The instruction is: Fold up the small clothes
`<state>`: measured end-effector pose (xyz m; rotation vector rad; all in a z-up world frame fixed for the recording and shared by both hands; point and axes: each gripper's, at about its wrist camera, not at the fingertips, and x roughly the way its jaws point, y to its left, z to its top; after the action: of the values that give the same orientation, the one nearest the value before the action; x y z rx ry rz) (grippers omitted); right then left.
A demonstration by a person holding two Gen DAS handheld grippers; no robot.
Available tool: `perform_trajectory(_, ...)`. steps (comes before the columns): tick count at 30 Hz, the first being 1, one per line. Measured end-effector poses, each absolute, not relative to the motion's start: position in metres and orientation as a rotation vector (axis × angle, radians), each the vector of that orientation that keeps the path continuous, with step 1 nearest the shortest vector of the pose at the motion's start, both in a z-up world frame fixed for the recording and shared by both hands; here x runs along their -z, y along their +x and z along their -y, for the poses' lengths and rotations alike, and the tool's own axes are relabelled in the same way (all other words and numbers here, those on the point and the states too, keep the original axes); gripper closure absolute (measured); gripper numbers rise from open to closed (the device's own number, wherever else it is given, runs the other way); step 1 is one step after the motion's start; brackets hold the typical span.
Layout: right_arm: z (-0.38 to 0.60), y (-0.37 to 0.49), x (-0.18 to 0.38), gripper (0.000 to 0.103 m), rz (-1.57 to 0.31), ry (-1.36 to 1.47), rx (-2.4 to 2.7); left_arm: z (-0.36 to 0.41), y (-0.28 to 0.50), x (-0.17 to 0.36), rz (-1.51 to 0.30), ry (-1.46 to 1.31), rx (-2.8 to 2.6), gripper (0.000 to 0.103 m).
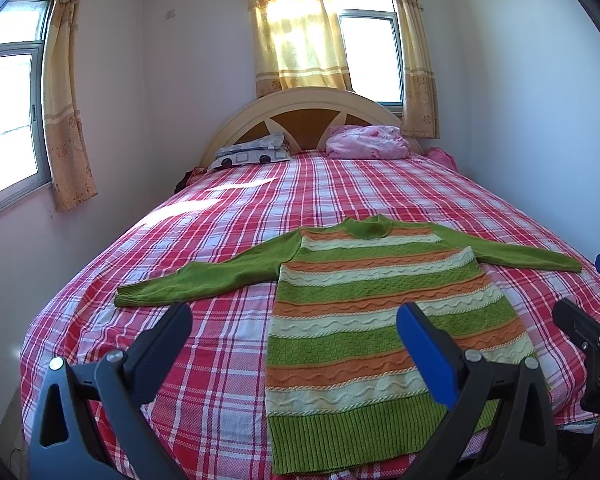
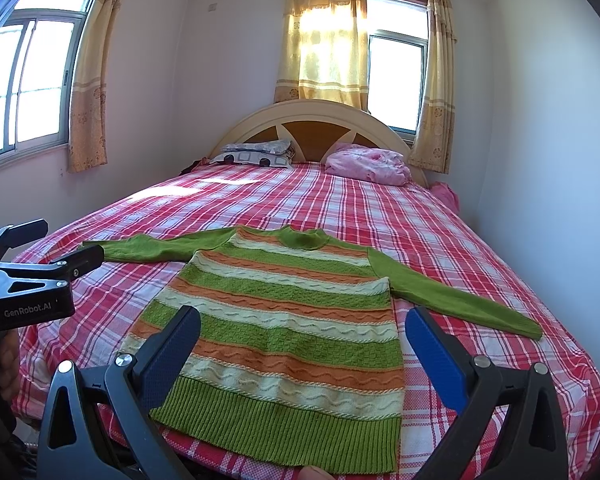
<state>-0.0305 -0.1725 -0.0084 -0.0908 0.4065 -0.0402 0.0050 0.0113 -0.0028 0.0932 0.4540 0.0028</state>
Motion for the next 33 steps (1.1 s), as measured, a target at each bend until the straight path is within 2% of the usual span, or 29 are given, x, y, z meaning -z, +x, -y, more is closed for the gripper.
perform_trajectory(22,0.173,-0.025,0.012,0.001,-0.419,-0.096,0.030,-0.013,0.008,0.008,-0.465,0.092,-0.006,0.000)
perform_trajectory(33,0.232,0.016,0.033,0.001,-0.489,-0.047,0.122,-0.010,0.047,0.034,-0.536,0.093,-0.003,0.000)
